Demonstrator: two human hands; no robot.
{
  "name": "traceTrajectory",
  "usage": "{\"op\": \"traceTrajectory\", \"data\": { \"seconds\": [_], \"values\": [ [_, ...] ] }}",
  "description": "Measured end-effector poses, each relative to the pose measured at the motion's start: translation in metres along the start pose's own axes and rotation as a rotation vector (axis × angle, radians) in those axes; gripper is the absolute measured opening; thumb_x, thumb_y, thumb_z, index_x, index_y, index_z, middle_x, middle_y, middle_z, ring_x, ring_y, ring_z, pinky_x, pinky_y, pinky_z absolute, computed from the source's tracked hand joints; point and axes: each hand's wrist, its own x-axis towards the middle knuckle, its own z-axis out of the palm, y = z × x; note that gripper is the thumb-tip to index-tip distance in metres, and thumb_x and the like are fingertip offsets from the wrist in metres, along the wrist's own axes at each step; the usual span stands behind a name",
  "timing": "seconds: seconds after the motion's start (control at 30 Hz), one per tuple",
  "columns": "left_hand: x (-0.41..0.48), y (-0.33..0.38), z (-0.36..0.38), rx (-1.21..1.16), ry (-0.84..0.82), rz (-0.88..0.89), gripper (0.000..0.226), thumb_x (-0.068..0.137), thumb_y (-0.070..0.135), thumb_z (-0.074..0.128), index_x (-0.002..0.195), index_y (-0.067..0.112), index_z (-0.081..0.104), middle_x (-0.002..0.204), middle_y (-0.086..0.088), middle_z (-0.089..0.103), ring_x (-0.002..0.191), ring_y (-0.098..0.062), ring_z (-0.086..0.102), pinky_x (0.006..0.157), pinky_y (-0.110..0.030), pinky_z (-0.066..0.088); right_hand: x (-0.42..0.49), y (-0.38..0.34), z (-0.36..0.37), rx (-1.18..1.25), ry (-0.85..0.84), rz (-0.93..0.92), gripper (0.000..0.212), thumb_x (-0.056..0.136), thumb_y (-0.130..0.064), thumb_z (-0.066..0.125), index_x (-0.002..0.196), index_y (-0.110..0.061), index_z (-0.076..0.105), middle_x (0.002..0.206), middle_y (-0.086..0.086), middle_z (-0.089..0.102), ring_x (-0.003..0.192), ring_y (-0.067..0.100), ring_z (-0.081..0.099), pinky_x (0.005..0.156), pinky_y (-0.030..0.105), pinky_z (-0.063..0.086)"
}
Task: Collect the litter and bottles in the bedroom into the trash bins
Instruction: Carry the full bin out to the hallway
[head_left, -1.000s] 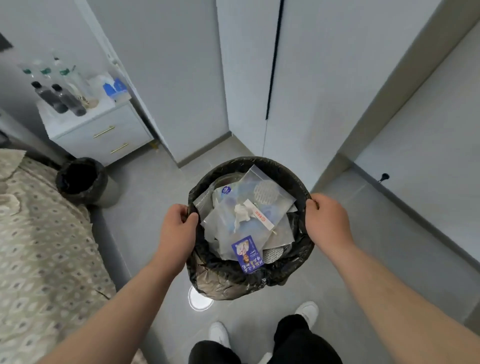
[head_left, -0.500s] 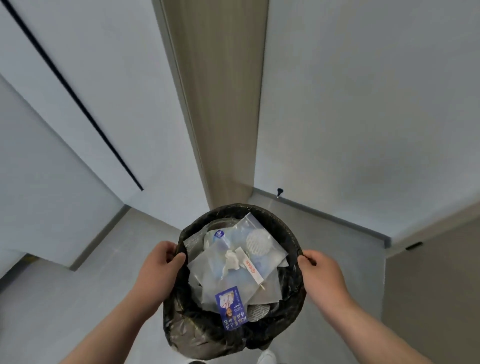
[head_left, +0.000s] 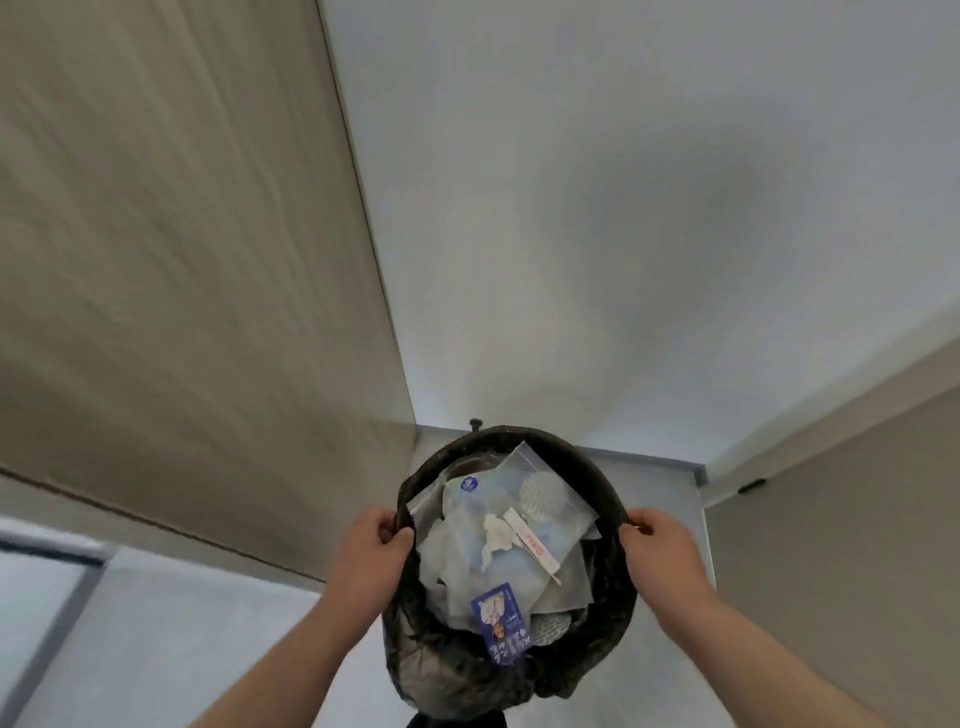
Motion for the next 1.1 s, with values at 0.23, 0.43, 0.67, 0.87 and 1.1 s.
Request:
{"op": "traceTrajectory", "data": {
  "seconds": [0.23, 0.43, 0.67, 0.87, 1.1],
  "values": [
    [0.149, -0.004, 0.064, 0.003, 0.007, -0.154, 0.012, 0.073, -0.008, 0.062, 0.082, 0.000, 0.059, 0.066, -0.008, 0.053, 0.062, -0.021, 0.047, 0.060, -0.032, 0.035, 0.142, -0.002, 0.056, -0.013, 0.011, 0.168, 0.021, 0.085, -0.008, 0.053, 0.076, -0.023, 0.064, 0.075, 0.001, 0.068, 0.075, 0.019, 0.062, 0.076, 0.033, 0.048],
    [0.269, -0.039, 0.121, 0.019, 0.051, -0.180, 0.012, 0.075, -0.005, 0.058, 0.079, 0.006, 0.059, 0.075, -0.015, 0.063, 0.072, -0.031, 0.059, 0.063, -0.035, 0.042, 0.272, 0.031, 0.128, -0.062, -0.009, 0.190, 0.022, 0.086, -0.006, 0.048, 0.082, -0.021, 0.064, 0.082, 0.002, 0.067, 0.077, 0.021, 0.061, 0.070, 0.031, 0.047],
    [0.387, -0.120, 0.188, 0.078, 0.078, -0.153, 0.010, 0.082, 0.001, 0.054, 0.087, 0.008, 0.059, 0.085, -0.011, 0.064, 0.082, -0.029, 0.060, 0.063, -0.032, 0.042, 0.408, 0.101, 0.220, -0.129, -0.097, 0.100, 0.021, 0.089, -0.006, 0.045, 0.095, -0.016, 0.063, 0.086, 0.006, 0.065, 0.076, 0.023, 0.061, 0.066, 0.029, 0.048],
    [0.455, -0.184, 0.224, 0.258, 0.030, -0.105, 0.007, 0.085, 0.005, 0.051, 0.092, 0.006, 0.054, 0.088, -0.012, 0.059, 0.083, -0.028, 0.055, 0.066, -0.032, 0.038, 0.478, 0.154, 0.278, -0.325, -0.167, 0.071, 0.017, 0.086, -0.008, 0.041, 0.089, -0.004, 0.057, 0.081, 0.010, 0.059, 0.066, 0.021, 0.053, 0.049, 0.024, 0.033],
    [0.508, -0.232, 0.234, 0.243, 0.034, -0.134, 0.016, 0.079, 0.007, 0.049, 0.094, 0.006, 0.055, 0.094, -0.020, 0.060, 0.090, -0.036, 0.059, 0.077, -0.040, 0.049, 0.517, 0.178, 0.330, -0.428, -0.220, 0.042, 0.014, 0.089, -0.010, 0.042, 0.093, -0.003, 0.054, 0.086, 0.012, 0.056, 0.073, 0.026, 0.052, 0.052, 0.027, 0.033]
  ]
}}
